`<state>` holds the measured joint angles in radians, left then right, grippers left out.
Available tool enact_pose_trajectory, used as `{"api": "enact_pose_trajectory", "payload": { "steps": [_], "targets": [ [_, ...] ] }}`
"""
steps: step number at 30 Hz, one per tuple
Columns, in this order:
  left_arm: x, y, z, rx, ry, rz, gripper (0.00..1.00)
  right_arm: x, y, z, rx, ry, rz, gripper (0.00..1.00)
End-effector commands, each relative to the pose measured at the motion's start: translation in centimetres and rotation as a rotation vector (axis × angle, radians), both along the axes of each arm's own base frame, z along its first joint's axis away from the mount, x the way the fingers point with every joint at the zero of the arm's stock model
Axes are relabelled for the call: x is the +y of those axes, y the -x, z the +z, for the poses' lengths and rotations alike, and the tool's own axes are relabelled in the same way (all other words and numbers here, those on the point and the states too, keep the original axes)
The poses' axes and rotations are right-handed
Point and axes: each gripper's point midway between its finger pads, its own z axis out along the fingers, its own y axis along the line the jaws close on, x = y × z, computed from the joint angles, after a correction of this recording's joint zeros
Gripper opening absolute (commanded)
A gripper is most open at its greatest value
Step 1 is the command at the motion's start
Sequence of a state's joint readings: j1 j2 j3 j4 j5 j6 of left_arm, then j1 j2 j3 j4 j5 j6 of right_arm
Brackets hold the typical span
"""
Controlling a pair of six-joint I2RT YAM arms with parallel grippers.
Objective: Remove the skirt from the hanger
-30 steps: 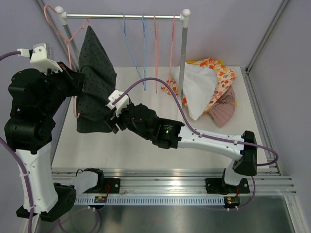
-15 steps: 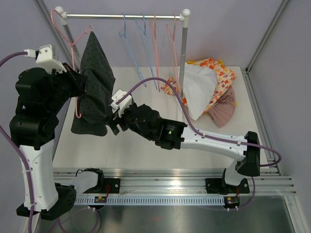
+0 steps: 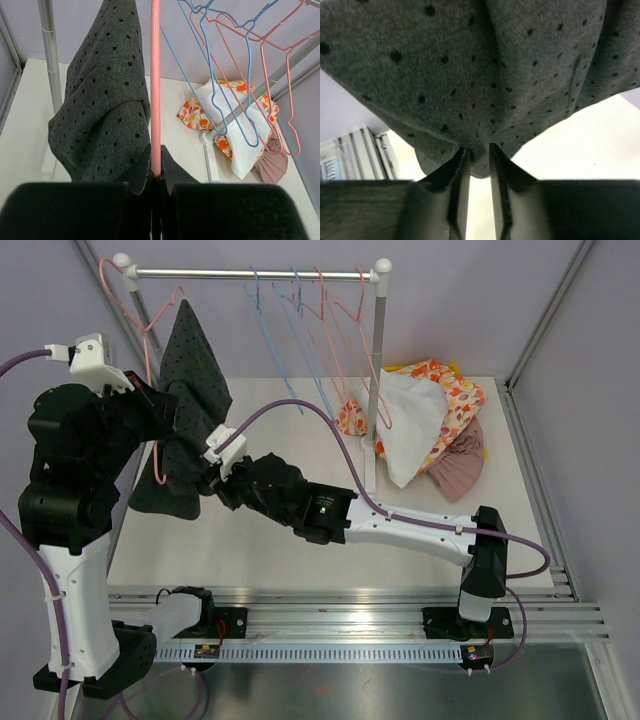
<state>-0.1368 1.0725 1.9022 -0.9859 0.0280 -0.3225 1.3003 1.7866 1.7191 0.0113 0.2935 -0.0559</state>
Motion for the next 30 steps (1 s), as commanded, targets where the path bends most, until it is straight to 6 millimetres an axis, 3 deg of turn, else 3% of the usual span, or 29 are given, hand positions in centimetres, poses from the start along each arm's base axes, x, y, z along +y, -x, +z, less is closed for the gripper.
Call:
{"api": "enact_pose_trajectory", "payload": {
  "steps": [1,3,4,10,13,14,16,17,19,20,22,23,26,30],
  "targets": [
    [-0.5,0.4,4.2,-0.170,0.031,-0.031,0.00,1.0,0.0,2.9,-0.012,-0.080,0.021,0.25],
    [-0.6,0.4,4.2,-0.172,0.030,-0.033,0.00,1.3,-0.2,2.7,-0.012,-0.079,0.021,0.16],
    [-0.6,0.4,4.1,-0.170,0.030,-0.036,0.00,1.3,-0.2,2.7,-0.012,-0.080,0.022,0.01],
    [-0.6,0.2,4.0,-0.177,0.029,-0.034,0.00,0.4,-0.4,1.8,0.001,-0.092,-0.011,0.00],
    [-0.5,0.0,4.3,-0.181,0.022,-0.029,0.00,-0.9,-0.3,-1.6,0.071,-0.078,-0.044,0.00],
    [-0.4,-0.1,4.4,-0.182,0.019,-0.024,0.00,-1.7,0.0,-5.8,0.130,-0.029,-0.060,0.00],
    [-0.3,-0.1,4.7,-0.187,0.008,-0.017,0.00,-3.1,0.6,-8.5,0.180,-0.017,-0.066,0.00],
    [-0.2,-0.4,4.7,-0.181,0.002,-0.012,0.00,-4.2,1.3,-12.9,0.249,0.041,-0.076,0.00],
    [0.1,-0.3,5.1,-0.193,-0.013,0.000,0.00,-5.7,2.3,-16.1,0.313,0.067,-0.078,0.00],
    [0.2,-0.5,5.1,-0.189,-0.017,0.006,0.00,-7.6,3.2,-19.5,0.374,0.105,-0.098,0.00],
    [0.5,-0.5,5.5,-0.199,-0.027,0.016,0.00,-8.8,4.5,-21.7,0.422,0.108,-0.100,0.00],
    [0.5,-0.6,5.6,-0.201,-0.028,0.019,0.00,-10.4,5.1,-24.1,0.460,0.136,-0.127,0.00],
    [0.5,-0.7,5.8,-0.206,-0.032,0.017,0.00,-12.2,6.2,-25.8,0.487,0.147,-0.162,0.00],
    [1.0,-1.1,5.9,-0.205,-0.039,0.049,0.00,-13.8,6.4,-25.6,0.480,0.148,-0.208,0.00]
  ]
}}
